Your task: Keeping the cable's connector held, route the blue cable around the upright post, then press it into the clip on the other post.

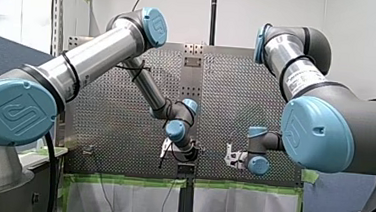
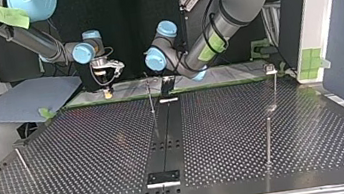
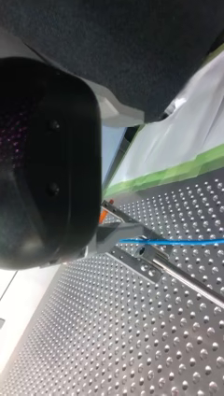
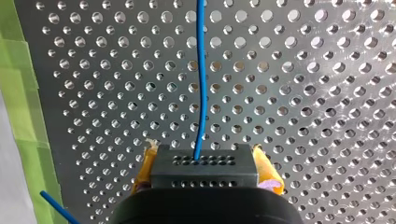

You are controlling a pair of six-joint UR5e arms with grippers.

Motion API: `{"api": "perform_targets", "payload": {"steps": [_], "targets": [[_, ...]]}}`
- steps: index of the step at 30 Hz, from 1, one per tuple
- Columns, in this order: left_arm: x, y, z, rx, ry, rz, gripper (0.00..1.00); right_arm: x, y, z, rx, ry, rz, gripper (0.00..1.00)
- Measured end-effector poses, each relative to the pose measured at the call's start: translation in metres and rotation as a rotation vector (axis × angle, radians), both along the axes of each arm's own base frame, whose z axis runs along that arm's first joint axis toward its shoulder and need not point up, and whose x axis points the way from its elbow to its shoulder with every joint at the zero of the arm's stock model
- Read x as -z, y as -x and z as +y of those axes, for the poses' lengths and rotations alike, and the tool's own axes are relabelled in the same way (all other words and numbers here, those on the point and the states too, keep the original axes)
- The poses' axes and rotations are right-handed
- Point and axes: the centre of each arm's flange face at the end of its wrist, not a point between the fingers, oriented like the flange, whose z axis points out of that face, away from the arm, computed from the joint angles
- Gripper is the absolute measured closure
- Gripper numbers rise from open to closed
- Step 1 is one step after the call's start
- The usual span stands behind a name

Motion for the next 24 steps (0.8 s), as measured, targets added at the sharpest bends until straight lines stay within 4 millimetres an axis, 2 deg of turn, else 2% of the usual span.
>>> {"api": "perform_targets", "payload": {"steps": [24], "targets": [[-0.0063,-0.0039,-0.0093,-0.028,0.021,-0.092,0.0,0.001,-0.0004,-0.0008,-0.001,0.009,-0.005,1.0]]}}
